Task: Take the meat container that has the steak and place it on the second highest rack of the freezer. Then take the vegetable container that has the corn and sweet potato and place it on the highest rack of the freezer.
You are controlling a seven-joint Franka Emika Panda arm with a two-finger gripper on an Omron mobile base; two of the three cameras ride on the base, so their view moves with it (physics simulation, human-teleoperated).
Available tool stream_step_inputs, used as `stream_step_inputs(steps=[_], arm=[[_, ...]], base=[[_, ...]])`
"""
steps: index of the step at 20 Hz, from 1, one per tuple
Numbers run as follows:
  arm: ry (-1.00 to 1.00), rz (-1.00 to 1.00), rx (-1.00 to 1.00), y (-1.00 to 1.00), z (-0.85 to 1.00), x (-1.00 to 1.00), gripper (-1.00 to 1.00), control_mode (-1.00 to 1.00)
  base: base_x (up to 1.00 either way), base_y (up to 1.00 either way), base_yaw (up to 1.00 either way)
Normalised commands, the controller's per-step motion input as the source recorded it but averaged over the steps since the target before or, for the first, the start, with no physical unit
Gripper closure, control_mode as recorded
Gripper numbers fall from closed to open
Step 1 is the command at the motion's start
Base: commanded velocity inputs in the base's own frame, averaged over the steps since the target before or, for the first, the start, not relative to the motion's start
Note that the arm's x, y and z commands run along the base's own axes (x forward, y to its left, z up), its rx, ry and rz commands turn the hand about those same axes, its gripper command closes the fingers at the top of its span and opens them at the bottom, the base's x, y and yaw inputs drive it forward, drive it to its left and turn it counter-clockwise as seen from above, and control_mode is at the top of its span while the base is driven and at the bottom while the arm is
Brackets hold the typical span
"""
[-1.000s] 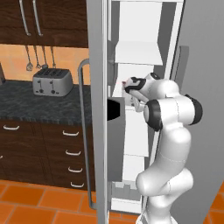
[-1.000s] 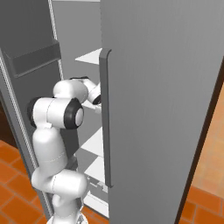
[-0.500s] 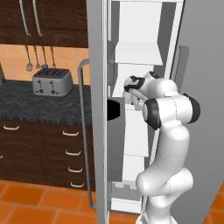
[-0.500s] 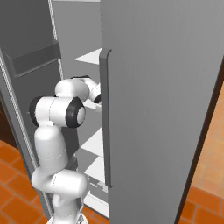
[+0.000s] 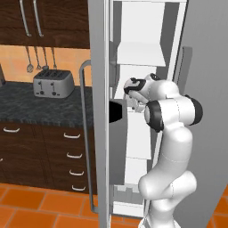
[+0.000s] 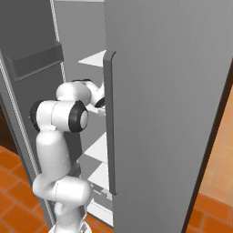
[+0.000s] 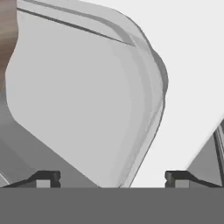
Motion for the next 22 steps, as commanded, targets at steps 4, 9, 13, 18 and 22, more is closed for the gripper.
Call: stream_step_inputs(steps=[4, 9, 13, 18, 22], arm=[[-0.13, 0.0, 0.0, 0.16, -0.01, -0.15, -1.0, -1.0], [-0.05, 0.0, 0.0, 0.03, 0.29, -0.2, -1.0, -1.0], [0.0, 0.0, -0.02, 0.0, 0.38, -0.33, -1.0, -1.0], [0.0, 0.0, -0.02, 0.0, 0.28, -0.61, -1.0, -1.0], [0.0, 0.0, 0.0, 0.0, 0.46, -0.93, -1.0, -1.0]], base=[[0.0, 0.0, 0.0], [0.0, 0.0, 0.0], [0.0, 0.0, 0.0], [0.0, 0.0, 0.0], [0.0, 0.0, 0.0]])
